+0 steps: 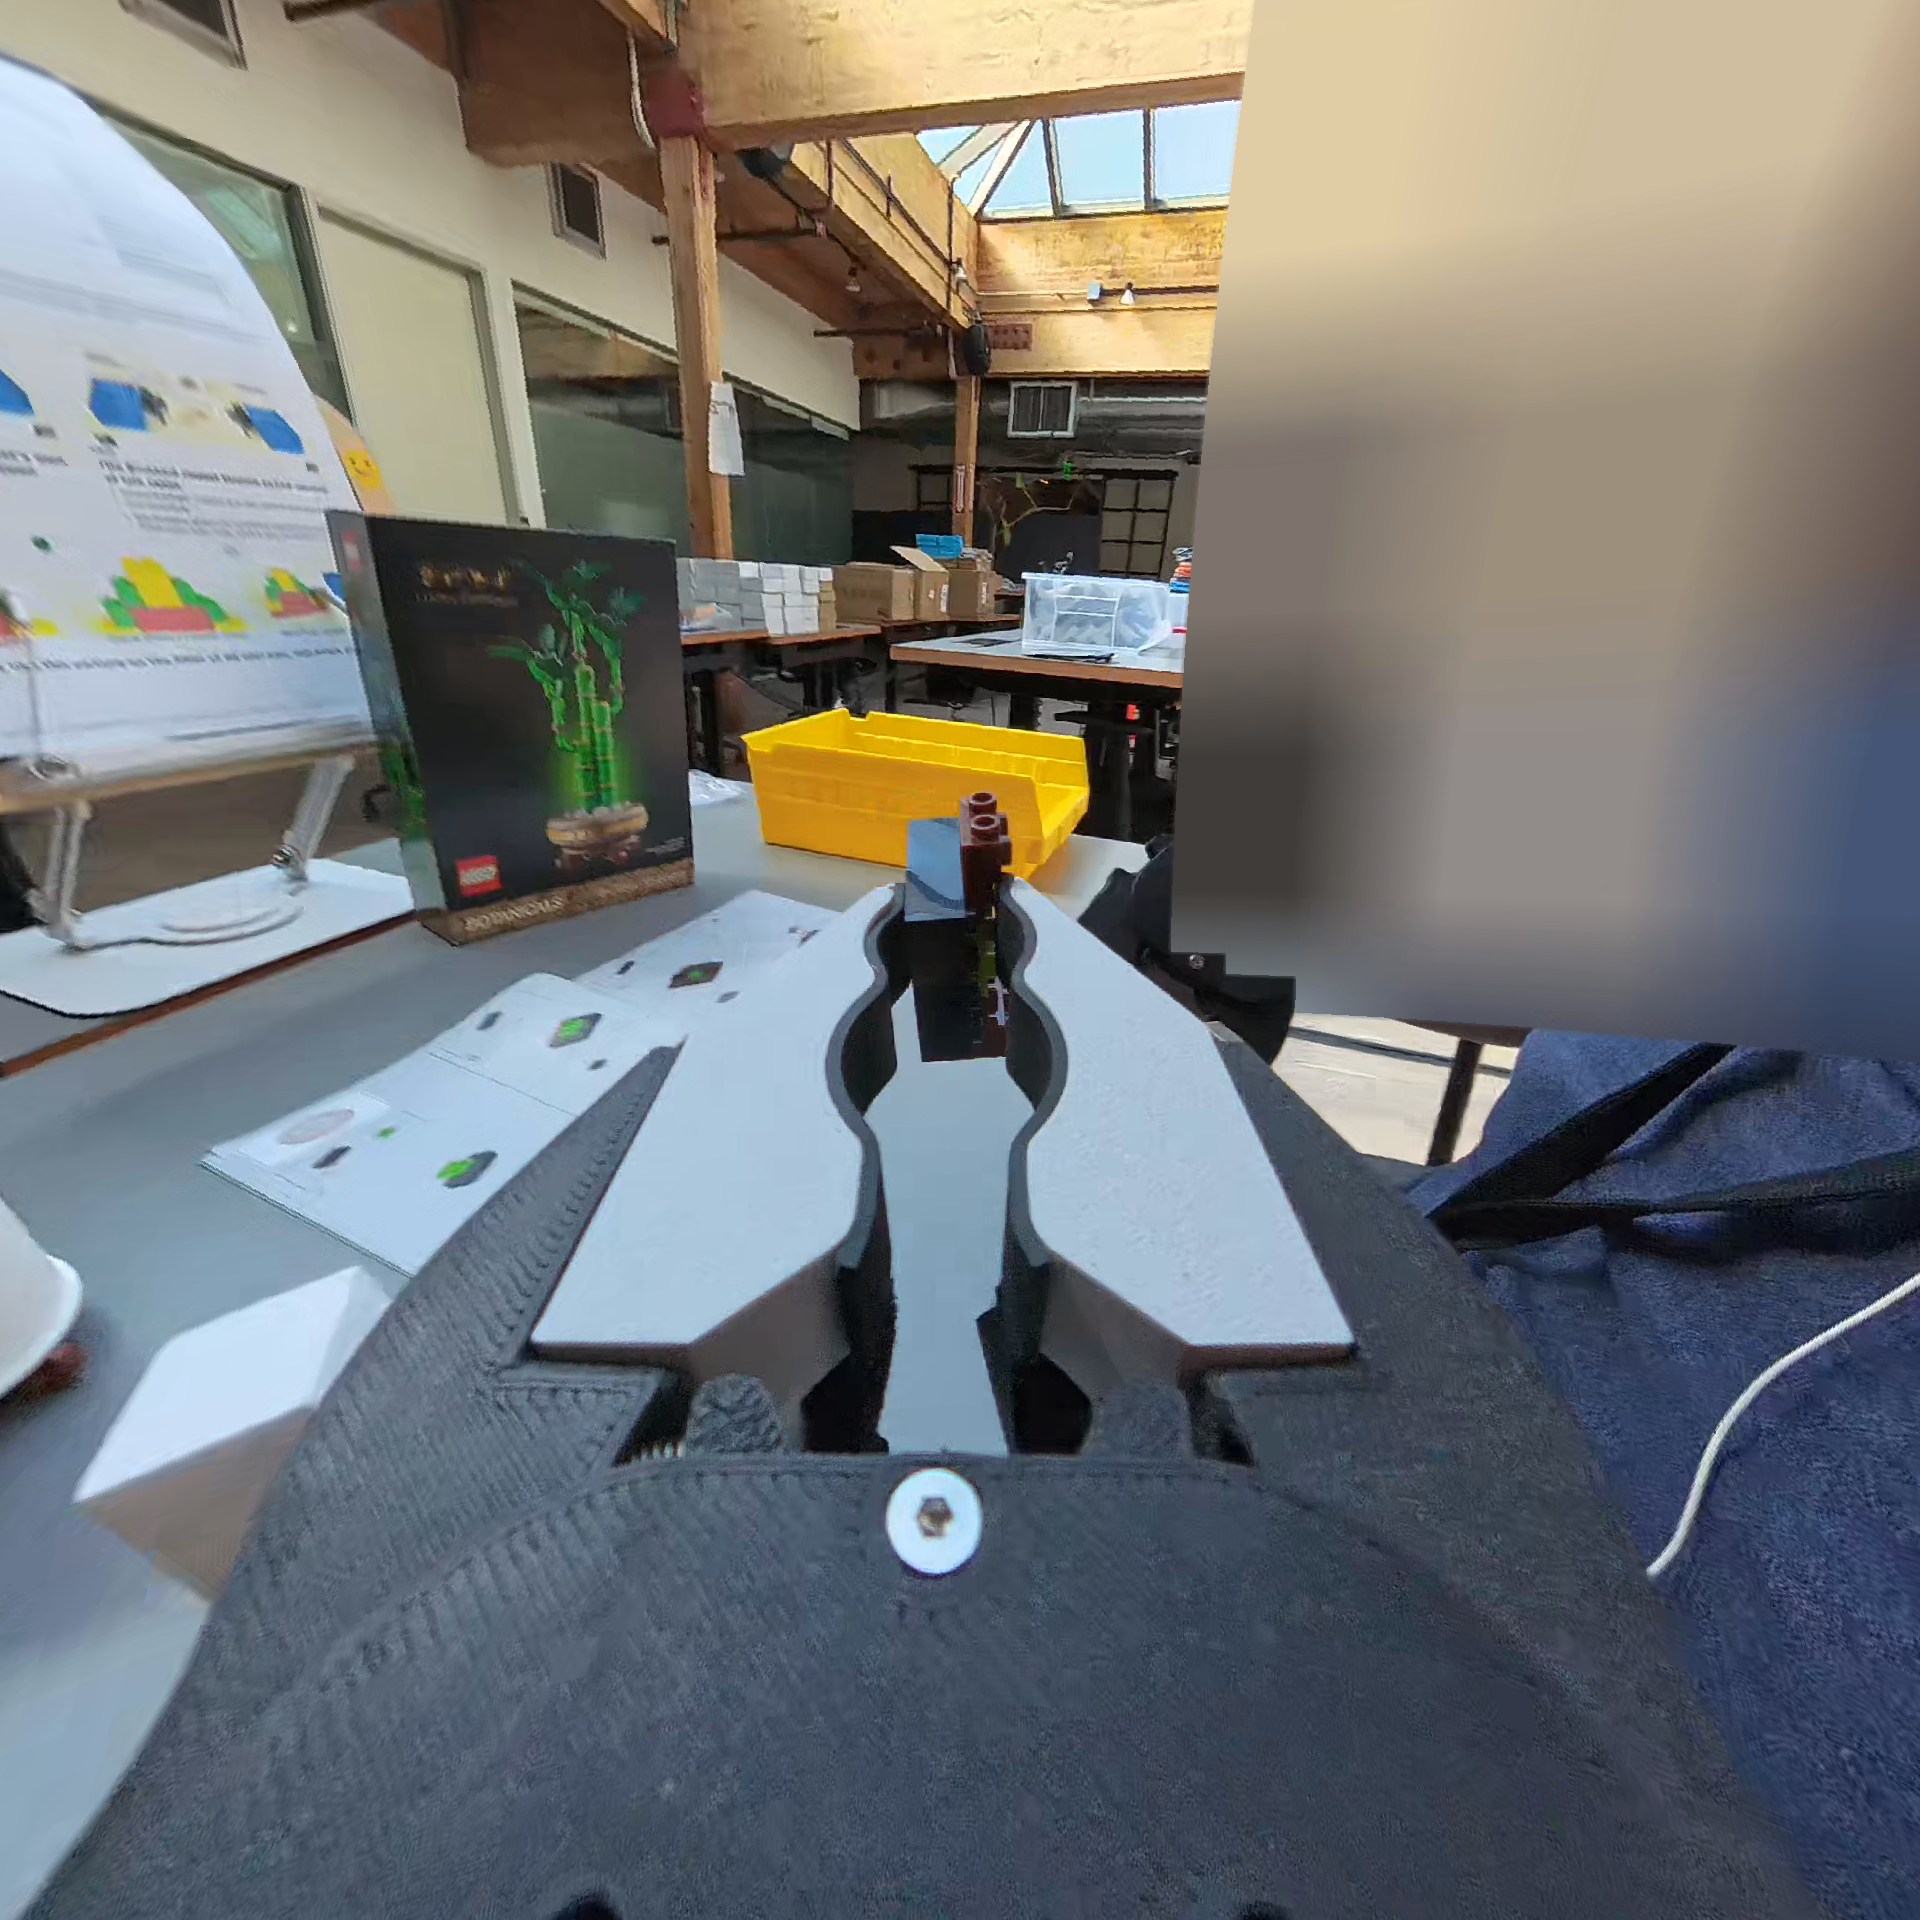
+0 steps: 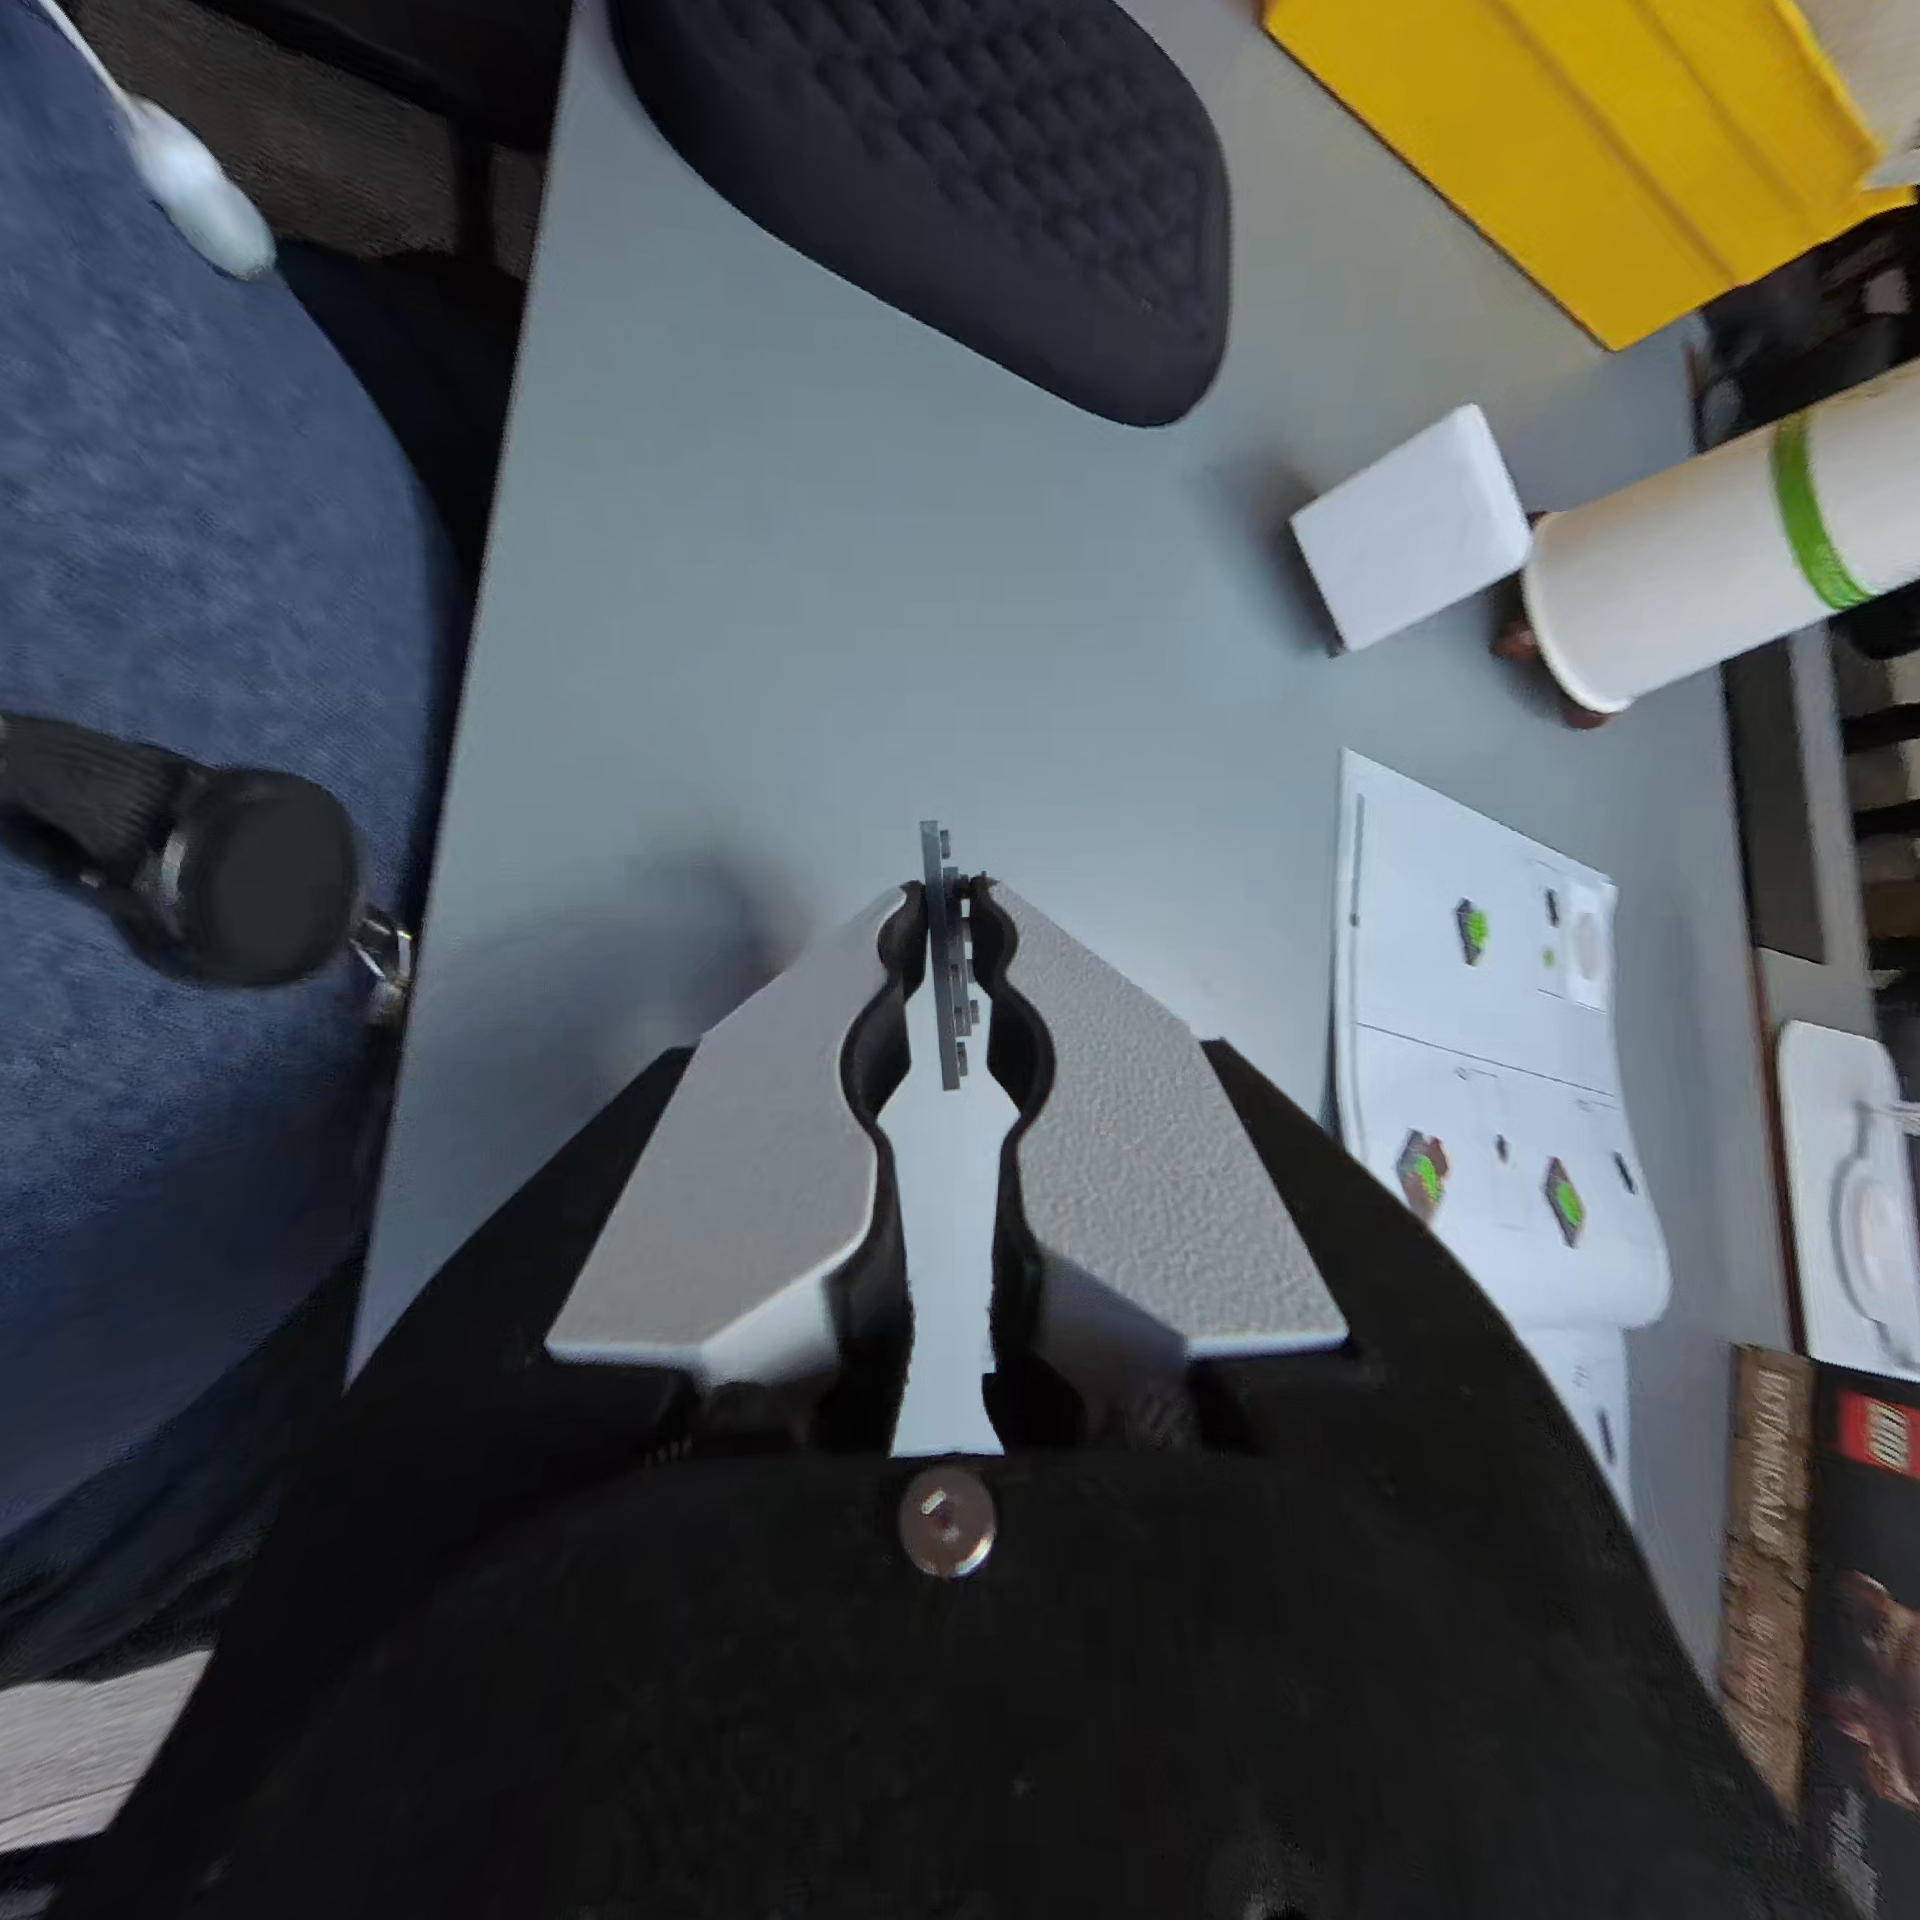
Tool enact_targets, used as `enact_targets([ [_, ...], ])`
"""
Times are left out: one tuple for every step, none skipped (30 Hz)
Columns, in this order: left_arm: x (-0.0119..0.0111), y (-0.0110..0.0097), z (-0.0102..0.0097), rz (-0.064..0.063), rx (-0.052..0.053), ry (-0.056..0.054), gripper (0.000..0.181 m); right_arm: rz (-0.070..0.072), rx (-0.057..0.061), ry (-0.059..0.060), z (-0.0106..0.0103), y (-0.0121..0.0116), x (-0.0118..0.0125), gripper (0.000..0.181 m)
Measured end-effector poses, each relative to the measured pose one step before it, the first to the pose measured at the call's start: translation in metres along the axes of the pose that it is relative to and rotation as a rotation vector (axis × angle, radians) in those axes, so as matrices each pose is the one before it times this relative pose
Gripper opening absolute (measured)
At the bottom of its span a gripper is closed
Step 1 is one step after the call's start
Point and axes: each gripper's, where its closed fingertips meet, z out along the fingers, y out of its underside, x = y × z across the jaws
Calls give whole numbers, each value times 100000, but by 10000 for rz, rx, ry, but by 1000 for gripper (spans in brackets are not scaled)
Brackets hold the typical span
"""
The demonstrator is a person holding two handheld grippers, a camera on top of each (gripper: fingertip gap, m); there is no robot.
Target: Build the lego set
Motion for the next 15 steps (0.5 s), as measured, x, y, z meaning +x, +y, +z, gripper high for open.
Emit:
enact_targets([
  [-155, 584, 321, -532, -77, 74, 13, -369, -36, 505, -249, 863, 789, 7],
  [-121, 652, 326, -488, -148, 93, 13, -477, -19, 398, -217, 812, 515, 8],
  [-110, 602, 324, -456, -147, 104, 13, -563, -57, 473, -200, 818, 530, 7],
  [-132, 468, 310, -443, -85, 105, 13, -424, -170, 488, -174, 930, 593, 8],
  [-48, 397, 309, -439, -80, 183, 13, -220, -236, 246, -97, 980, 339, 8],
  [-49, 372, 309, -411, -100, 199, 13, -155, -179, 135, -38, 925, 235, 8],
  [-166, 343, 317, -373, -129, 132, 13, -67, -145, 43, 14, 898, 150, 8],
  [-294, 249, 308, -298, -115, 38, 13, 7, -56, 30, 27, 746, 137, 8],
  [-350, 125, 322, -189, -60, -28, 13, -10, 116, 129, 3, 452, 285, 8],
  [-325, 39, 332, -105, -54, -54, 13, -13, 168, 87, 33, 281, 219, 8],
  [-288, 28, 364, -63, -87, -58, 12, 29, 88, -34, 112, 283, 62, 8],
  [-245, 0, 406, -15, -102, -52, 12, 39, -24, -44, 197, 354, 34, 8],
  [-235, -19, 422, 18, -110, -75, 13, 7, -25, -4, 210, 295, 65, 8],
  [-289, -17, 430, 42, -130, -123, 13, -22, 46, -76, 193, 140, -80, 8],
  [-298, 4, 435, 74, -145, -145, 13, -12, 72, -93, 173, 66, -104, 8],
])
